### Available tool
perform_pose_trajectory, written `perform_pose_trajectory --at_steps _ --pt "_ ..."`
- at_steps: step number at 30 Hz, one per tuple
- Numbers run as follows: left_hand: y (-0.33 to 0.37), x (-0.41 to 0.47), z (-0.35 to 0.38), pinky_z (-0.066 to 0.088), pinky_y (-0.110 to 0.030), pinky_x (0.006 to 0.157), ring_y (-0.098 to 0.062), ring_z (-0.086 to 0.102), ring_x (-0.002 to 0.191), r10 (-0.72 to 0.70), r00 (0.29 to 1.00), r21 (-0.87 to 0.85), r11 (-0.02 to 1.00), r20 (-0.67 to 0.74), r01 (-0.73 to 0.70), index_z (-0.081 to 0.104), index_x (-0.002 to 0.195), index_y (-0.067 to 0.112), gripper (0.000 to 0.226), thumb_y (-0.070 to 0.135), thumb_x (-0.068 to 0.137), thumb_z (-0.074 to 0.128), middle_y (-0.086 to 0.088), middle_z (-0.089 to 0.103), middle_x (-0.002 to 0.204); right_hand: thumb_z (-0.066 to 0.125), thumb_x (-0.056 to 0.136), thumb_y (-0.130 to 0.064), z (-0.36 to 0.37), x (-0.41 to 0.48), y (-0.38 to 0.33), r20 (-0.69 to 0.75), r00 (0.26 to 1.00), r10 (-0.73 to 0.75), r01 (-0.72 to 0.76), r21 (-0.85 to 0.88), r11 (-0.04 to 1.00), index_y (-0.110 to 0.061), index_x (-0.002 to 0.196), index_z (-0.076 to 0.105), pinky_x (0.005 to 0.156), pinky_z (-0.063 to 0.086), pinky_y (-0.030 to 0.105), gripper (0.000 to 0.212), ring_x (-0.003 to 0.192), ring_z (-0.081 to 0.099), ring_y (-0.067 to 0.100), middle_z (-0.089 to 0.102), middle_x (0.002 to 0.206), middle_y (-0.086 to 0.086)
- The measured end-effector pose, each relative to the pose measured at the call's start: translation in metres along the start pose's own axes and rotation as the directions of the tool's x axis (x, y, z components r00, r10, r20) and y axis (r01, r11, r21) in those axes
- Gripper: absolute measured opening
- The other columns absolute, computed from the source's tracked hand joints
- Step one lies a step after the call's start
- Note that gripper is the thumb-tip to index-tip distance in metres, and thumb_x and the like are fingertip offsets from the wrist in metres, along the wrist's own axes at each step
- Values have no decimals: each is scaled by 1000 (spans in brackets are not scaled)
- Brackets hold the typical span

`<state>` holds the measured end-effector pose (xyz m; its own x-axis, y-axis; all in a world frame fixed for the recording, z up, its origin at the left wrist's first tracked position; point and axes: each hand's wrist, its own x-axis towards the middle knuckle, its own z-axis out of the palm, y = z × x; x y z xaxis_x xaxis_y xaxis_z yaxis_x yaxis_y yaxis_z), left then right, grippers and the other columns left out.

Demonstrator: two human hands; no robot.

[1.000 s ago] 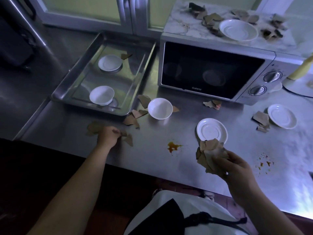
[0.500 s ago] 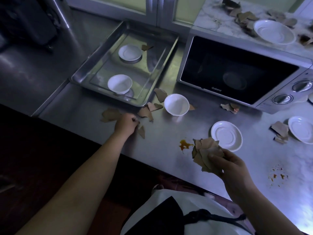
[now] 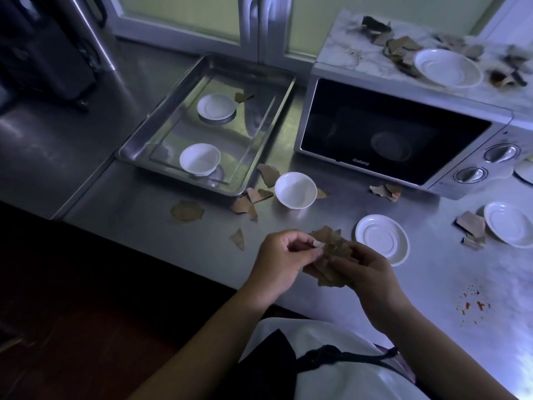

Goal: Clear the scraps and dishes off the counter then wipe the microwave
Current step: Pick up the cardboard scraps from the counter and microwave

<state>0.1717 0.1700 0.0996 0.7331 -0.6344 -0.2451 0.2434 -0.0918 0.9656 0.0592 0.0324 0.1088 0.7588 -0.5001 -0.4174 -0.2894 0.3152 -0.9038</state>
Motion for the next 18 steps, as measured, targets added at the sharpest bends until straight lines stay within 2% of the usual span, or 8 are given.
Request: perform_pose_trajectory --at_steps 5,8,11,12,13,15,16,18 --pt "-3 3 0 52 -17 61 -7 68 64 18 997 144 990 -75 -7 75 81 16 9 16 79 83 1 72 70 68 85 6 -1 -3 -1 15 1000 9 -9 19 1000 3 113 68 81 59 49 28 98 71 43 73 104 25" --pt "-7 2 6 51 -15 60 -3 67 62 -2 1000 137 991 12 0 74 75 25 14 14 78 83 8 70 65 68 84 6 -3 -5 1 -13 1000 9 -9 26 1000 3 112 69 74 59 48 27 94 71 46 73 102 27" --pt "-8 4 4 50 -14 62 -2 68 68 -17 995 78 997 99 9 78 77 32 5 30 75 82 8 75 76 66 85 9 -7 -8 2 -59 998 12 -11 25 1000 4 109 69 71 59 49 25 90 71 48 73 98 29" --pt "-10 8 -1 49 -15 61 -2 67 68 -19 996 77 997 86 12 78 79 33 5 34 75 80 6 76 78 65 85 10 -9 -8 1 -83 997 8 -7 22 1000 3 106 71 69 59 48 23 89 71 47 73 96 29" --pt "-14 14 -10 48 -17 60 -2 65 66 -22 999 91 996 34 19 78 80 32 6 35 75 78 5 75 77 65 85 11 -12 -8 0 -110 994 2 0 17 1000 3 103 72 67 60 48 21 87 71 45 73 95 29" --pt "-28 29 -34 47 -23 65 -5 62 66 -24 986 199 978 -164 57 77 83 25 3 24 80 77 6 73 75 66 84 11 -19 -10 -1 -159 987 -9 11 15 1000 2 99 74 69 61 52 20 89 71 45 73 95 28" --pt "-37 38 -51 45 -24 70 -8 63 71 -18 963 313 944 -270 105 76 88 23 7 19 83 76 3 74 82 66 84 10 -23 -10 -1 -182 983 -8 12 20 1000 2 101 74 71 61 53 20 91 70 46 73 96 28" --pt "-54 52 -85 45 -26 77 -21 67 93 -7 917 545 802 -399 244 72 110 14 25 19 85 75 -7 73 107 67 83 10 -29 -13 0 -213 977 -1 10 42 999 4 104 73 66 60 49 22 93 69 48 72 98 29"
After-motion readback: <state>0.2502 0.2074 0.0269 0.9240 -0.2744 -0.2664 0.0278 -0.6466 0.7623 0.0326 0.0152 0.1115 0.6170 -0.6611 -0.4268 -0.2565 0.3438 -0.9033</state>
